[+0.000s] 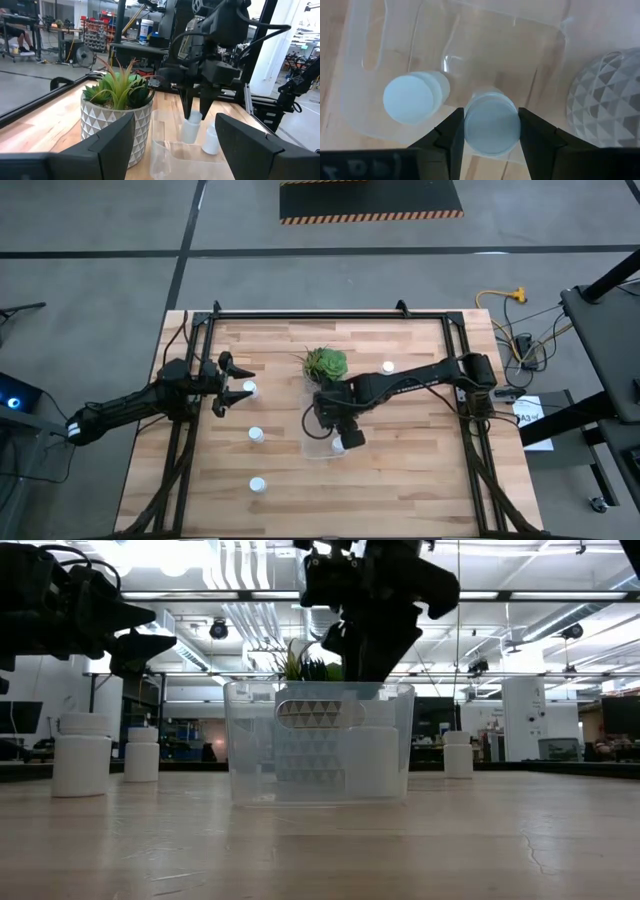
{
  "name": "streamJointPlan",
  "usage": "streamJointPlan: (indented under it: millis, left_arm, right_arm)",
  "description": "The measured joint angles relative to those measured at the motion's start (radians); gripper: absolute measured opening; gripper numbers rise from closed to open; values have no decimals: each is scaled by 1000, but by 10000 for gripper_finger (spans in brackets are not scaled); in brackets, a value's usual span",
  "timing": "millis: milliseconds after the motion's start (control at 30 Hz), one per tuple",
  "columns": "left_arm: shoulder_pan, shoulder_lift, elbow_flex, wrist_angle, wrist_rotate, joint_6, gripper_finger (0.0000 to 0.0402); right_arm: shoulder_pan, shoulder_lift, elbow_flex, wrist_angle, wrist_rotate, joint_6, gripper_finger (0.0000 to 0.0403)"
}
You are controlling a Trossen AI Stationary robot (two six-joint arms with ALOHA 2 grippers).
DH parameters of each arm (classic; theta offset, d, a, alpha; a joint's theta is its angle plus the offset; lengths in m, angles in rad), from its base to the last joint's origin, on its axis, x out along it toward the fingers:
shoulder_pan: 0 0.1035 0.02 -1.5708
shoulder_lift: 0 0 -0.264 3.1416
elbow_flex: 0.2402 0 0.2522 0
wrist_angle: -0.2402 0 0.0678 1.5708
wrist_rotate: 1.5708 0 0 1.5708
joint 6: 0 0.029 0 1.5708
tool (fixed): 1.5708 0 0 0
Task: Pick and place pill bottles into a basket
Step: Put the pill bottle into the bin
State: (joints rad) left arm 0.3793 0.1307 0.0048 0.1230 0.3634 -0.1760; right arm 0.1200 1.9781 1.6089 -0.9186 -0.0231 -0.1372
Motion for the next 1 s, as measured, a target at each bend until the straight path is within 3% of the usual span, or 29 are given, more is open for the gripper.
streamJointPlan:
  millis: [1000]
  left_arm:
    - [0, -1, 0, 0, 0, 0, 258]
  right_arm:
    - [-7, 3, -23, 27, 26, -40, 153]
